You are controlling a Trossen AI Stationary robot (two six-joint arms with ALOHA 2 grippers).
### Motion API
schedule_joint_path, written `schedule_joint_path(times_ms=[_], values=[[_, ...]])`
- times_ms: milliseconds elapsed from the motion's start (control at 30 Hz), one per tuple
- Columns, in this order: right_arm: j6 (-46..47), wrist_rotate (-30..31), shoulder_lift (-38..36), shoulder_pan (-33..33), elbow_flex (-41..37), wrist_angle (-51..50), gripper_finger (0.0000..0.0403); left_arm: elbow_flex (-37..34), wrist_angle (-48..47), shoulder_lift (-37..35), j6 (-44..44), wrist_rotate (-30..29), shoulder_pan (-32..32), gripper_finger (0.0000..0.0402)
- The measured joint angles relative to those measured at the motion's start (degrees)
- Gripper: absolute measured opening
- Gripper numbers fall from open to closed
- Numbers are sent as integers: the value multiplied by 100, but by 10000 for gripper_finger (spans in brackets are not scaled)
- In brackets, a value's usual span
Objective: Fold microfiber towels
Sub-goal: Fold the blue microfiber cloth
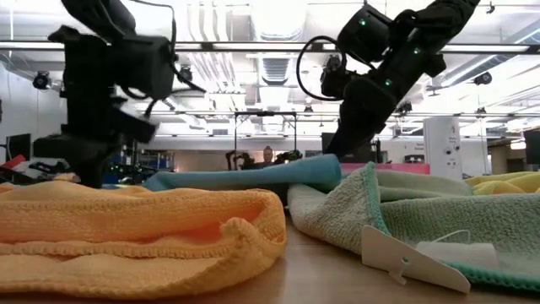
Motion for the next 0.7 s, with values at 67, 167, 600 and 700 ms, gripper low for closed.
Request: schedule_joint_path(times_ms=[67, 167, 600, 700], values=[[-41, 0, 0, 0, 18, 25, 134, 7, -133, -122, 26, -100, 22, 0], [-71, -2, 0, 4, 18, 53, 134, 51, -87, -356, 168, -69, 18, 0], [3, -68, 641, 166, 11, 746, 134, 49, 273, -1269, 704, 515, 17, 0], [5, -79, 779, 188, 13, 795, 134, 44, 309, -1420, 1003, 539, 63, 0]])
